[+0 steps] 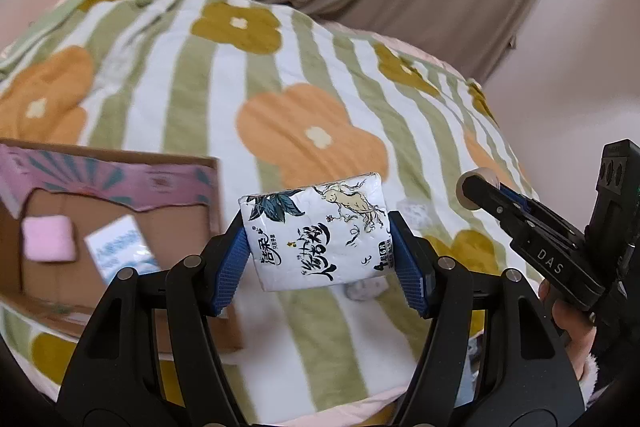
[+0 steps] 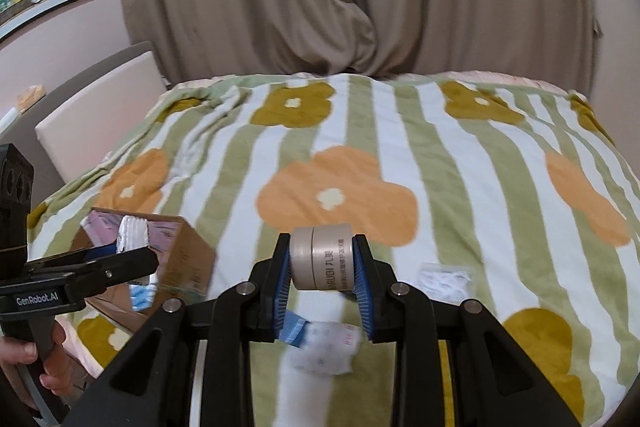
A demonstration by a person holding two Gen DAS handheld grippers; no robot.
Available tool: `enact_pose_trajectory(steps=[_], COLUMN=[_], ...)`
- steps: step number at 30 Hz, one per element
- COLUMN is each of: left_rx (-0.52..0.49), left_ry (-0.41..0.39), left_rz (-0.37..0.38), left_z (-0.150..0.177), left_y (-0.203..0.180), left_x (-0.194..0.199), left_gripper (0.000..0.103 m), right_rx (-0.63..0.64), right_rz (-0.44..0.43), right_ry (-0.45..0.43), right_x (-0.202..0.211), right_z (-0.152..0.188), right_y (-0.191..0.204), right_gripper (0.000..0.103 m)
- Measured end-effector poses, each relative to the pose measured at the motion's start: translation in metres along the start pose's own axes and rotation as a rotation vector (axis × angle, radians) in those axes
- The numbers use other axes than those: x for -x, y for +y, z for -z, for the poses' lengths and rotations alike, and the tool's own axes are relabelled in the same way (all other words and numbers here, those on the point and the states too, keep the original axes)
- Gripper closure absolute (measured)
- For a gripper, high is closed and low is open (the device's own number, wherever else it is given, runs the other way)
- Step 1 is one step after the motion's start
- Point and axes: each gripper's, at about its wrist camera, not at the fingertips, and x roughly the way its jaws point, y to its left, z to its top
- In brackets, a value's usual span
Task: Organize objects
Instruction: 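Carry the tissue pack and beige tin over the cardboard box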
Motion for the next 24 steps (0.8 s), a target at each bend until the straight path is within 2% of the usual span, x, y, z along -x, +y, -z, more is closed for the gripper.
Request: enact_pose_trajectory(steps=[11,24], left_rx=[0.068,0.148], left_ry=[-0.045,-0.033], left_rz=[-0.089,-0.217], left_z=[-0.001,0.018], left_y=[0.075,0.178], left_x=[0.044,0.065], left_gripper=[0.04,0.04], right_rx=[0.099,0.174], right_rz=[-0.105,-0.201], right_ry=[0.01,0.105], right_x=[-0.02,-0.075], right_z=[-0.014,0.004], right_y=[0.087,0.177], right_gripper=[0.076,0.076])
